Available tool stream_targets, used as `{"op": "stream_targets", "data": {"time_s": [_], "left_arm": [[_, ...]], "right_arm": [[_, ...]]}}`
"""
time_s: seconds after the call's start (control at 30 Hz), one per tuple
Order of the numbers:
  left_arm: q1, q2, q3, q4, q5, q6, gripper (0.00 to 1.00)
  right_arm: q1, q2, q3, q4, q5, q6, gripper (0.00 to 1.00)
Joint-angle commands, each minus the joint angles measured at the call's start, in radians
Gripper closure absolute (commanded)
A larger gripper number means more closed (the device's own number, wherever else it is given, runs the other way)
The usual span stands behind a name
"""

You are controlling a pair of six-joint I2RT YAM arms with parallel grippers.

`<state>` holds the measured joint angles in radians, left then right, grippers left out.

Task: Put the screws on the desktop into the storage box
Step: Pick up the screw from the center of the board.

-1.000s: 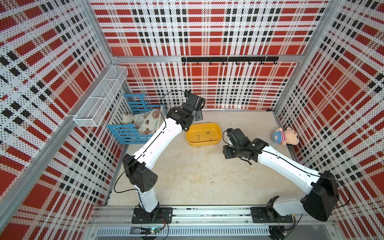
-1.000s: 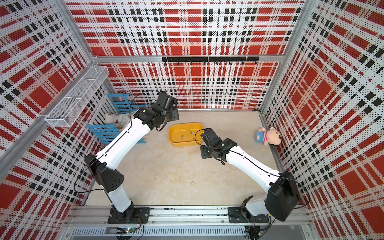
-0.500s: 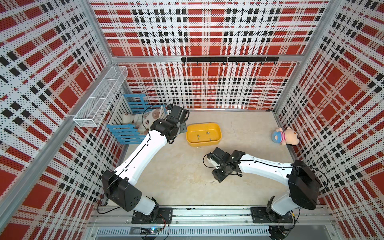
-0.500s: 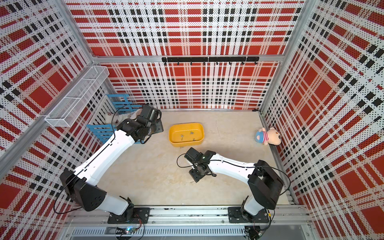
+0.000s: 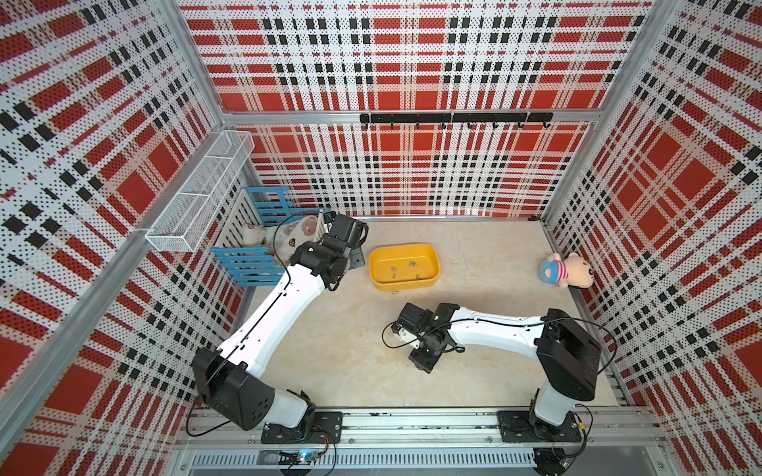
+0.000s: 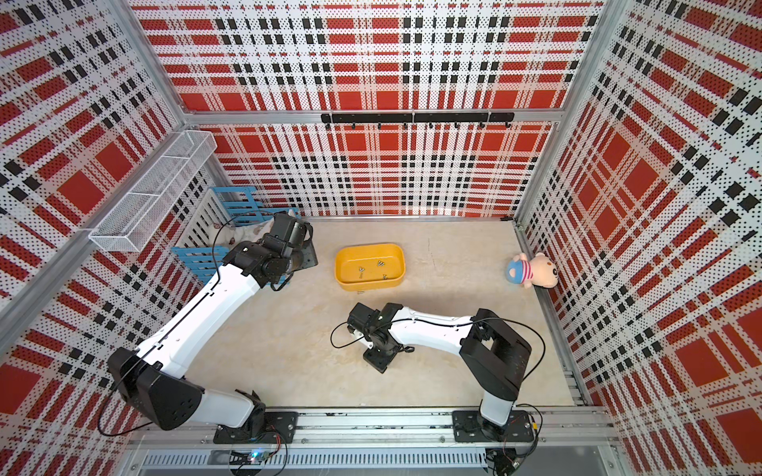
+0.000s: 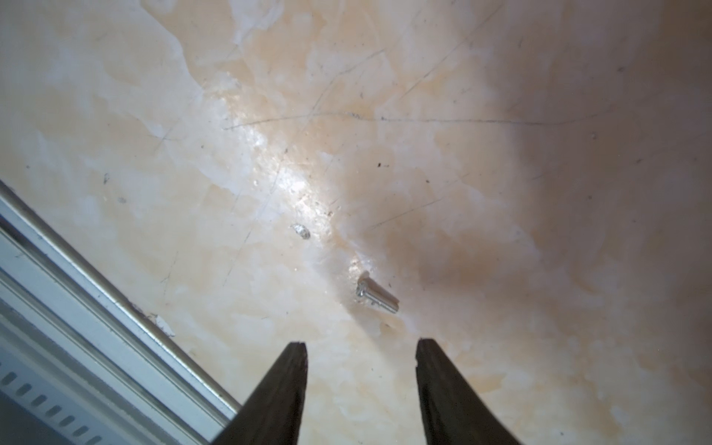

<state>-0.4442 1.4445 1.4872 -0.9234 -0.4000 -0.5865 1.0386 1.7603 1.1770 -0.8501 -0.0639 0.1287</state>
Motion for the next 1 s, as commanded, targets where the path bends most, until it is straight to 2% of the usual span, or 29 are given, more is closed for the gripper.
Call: {"op": "stream_targets", "data": {"time_s": [0.0,0.67,0.97], "left_arm": [[0.009,-0.03,-0.007,0.015,0.0,0.001,0.37],[0.019,-0.019,0.008,0.015,0.006,0.016,0.37],[0.02,-0.022,0.01,0.015,0.004,0.015,0.37]], "right_arm": [[0.007,0.028,0.022,-0.026,0.009,-0.033,0.48],[0.008,0.104,0.04,0.002,0.018,-0.054,0.55],[0.009,0.126,0.038,0.015,0.022,-0.041,0.66]]}}
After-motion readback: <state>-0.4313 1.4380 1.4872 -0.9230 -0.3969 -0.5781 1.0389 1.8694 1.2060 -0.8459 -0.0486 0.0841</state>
